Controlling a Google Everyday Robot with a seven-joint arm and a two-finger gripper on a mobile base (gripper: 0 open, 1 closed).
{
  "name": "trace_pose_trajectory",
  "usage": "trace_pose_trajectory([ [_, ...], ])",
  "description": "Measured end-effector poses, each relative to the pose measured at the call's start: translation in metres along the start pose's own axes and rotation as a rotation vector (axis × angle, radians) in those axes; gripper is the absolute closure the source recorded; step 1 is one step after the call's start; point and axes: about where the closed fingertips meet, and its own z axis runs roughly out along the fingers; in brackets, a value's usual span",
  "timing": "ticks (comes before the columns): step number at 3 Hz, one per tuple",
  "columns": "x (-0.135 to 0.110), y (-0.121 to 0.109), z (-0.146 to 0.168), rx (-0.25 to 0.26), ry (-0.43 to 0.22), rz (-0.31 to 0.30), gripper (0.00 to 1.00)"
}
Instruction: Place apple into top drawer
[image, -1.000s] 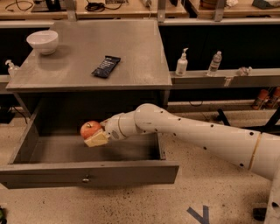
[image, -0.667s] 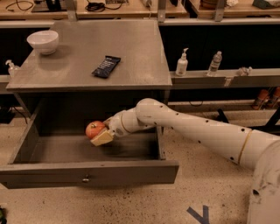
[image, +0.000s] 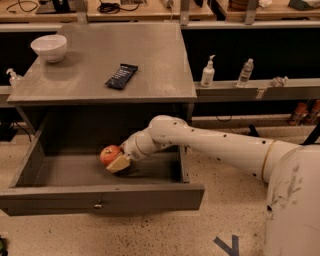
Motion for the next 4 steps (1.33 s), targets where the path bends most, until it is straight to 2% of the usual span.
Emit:
trace_pose_trajectory([
  [2,-0.002,0.0,-0.002,-0.001,0.002,0.001,0.01],
  [3,-0.002,0.0,-0.002,-0.001,0.002,0.001,0.0],
  [4,-0.014,0.004,-0.014,0.011,0.011,-0.024,0.0],
])
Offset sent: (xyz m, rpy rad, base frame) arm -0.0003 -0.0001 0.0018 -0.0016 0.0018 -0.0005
